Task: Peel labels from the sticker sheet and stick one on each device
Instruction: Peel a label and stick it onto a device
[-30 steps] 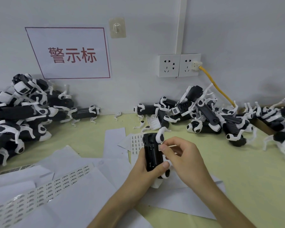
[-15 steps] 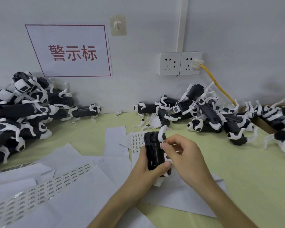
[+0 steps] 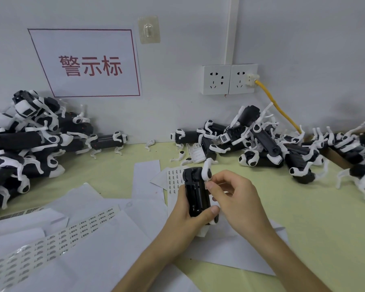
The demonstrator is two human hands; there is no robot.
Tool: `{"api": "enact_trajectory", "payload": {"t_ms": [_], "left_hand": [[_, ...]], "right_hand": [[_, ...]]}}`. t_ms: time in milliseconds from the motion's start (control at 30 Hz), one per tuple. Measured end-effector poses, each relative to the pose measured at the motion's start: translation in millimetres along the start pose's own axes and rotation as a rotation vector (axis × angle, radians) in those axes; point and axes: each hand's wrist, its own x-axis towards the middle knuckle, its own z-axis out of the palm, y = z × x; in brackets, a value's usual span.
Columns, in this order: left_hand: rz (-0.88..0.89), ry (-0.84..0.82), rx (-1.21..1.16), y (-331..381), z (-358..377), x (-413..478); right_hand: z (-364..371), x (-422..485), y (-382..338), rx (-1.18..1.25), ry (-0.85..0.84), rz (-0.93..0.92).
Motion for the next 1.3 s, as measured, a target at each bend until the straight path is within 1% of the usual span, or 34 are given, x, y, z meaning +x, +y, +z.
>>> {"api": "enact_trajectory", "payload": {"t_ms": [233,400,500,600,700,767,867,900,1000,1167,1233,1300], "left_hand": [[0.036,-0.007,0.047,1,0,-2],[0.050,-0.042,0.037,3,-2,-5],[0.054,-0.051,0.034,4,-2,-6],[0.055,-0.057,0.033,3,-3,-5],[0.028,-0.050,0.026,3,-4,-4],[-0.021,-0.037,-0.031,2,-5,-3],[-0.097,0.006,-0.182,3,-6,-1],[-0.113,0.016,-0.228,3,-6,-1],[-0.140,0.008,-0.296,9,-6,-1],[-0.120,-0.036,-0.248,9,-5,-4],[-0.102,-0.050,-0.210,9,-6,-6],[-0.101,-0.064,-0.188,9,-6,-7]], "right_hand": [[0,-1,1,-0.003,0.030,0.011],[-3,1,2,0.053,-0.005,0.064],[-6,2,3,0.132,-0.032,0.121],[-7,5,5,0.262,-0.040,0.178],[-6,6,8,0.340,-0.071,0.189],[-3,6,9,0.373,-0.120,0.195],[0,8,12,0.534,-0.207,0.268],[0,8,13,0.554,-0.225,0.281],[1,8,13,0.532,-0.242,0.216],[6,4,12,0.444,-0.198,0.132],[6,3,12,0.483,-0.226,0.136],[5,1,12,0.542,-0.297,0.154]]}}
